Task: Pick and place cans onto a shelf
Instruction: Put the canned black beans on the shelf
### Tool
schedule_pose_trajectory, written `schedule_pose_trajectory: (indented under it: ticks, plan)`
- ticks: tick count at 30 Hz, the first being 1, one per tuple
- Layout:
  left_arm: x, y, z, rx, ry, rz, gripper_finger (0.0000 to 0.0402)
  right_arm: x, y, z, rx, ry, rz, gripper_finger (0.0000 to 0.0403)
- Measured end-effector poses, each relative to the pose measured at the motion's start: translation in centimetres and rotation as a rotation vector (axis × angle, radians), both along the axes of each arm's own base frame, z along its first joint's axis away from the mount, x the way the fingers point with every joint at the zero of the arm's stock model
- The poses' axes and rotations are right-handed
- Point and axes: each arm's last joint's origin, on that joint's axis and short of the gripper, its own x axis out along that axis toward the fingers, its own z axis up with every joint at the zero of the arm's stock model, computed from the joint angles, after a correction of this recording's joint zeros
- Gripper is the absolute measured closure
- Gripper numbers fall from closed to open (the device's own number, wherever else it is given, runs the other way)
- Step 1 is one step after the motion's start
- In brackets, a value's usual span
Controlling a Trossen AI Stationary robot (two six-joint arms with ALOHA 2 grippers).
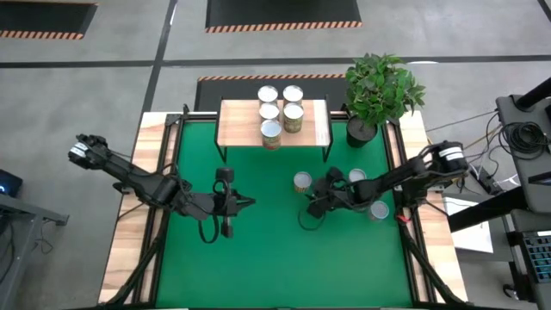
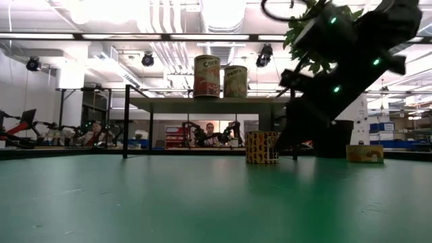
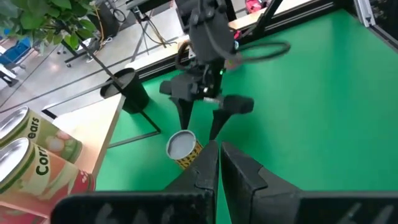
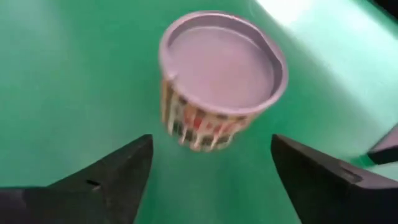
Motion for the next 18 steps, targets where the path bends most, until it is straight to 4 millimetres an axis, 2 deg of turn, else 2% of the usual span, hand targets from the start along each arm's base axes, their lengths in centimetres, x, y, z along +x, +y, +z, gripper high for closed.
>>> schedule_pose_trajectory:
  ticks: [4, 9, 12, 18]
  plan:
    - [0.0, 0.0, 0.0, -0.002, 0.0, 0.0, 0.0402, 1.0, -0.8, -0.8, -0.004, -0.047, -0.023, 0.0062]
    - [0.0, 0.0, 0.0, -0.003, -0.001, 0.001, 0.0402, 2.0, -1.7, -1.3, -0.025, -0.127, -0.068, 0.006]
    - [0.0, 0.0, 0.0, -0.007, -0.002, 0.002, 0.0402, 2.4, -1.8, -1.5, -0.042, -0.141, -0.046, 0.0083]
    - [0.0, 0.0, 0.0, -0.04, -0.008, 0.019, 0.0402, 2.7, -1.7, -1.3, -0.035, -0.167, -0.009, 0.0159]
